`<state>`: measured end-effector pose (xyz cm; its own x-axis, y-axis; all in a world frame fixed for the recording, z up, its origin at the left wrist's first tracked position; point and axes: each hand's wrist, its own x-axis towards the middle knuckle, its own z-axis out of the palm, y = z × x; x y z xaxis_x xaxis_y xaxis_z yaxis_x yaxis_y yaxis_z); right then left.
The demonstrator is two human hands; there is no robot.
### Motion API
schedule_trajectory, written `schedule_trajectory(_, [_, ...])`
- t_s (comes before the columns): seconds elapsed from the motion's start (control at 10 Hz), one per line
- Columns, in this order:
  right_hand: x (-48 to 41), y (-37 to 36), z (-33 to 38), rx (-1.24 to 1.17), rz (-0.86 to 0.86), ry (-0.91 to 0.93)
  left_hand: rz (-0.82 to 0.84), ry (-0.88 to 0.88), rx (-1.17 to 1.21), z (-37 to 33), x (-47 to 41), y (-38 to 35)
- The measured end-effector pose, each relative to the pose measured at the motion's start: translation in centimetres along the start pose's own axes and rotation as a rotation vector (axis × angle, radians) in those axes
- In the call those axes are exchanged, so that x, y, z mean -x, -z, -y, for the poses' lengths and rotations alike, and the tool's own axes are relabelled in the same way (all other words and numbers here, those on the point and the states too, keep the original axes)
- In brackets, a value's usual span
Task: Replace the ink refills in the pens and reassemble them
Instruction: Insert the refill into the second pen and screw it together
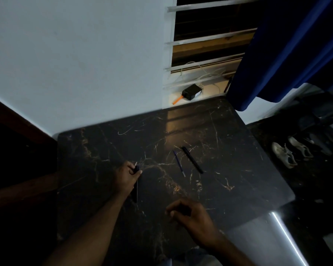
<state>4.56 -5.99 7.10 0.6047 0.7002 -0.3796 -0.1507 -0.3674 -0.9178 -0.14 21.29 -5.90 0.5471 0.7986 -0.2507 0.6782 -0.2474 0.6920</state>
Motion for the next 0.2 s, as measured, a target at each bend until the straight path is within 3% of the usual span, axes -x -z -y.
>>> schedule_trajectory(0.2, [0.07,0.04,-0.39,-0.028,0.032,0.006,-0.005,0.001,0.042,0.59,-0.34,-0.77])
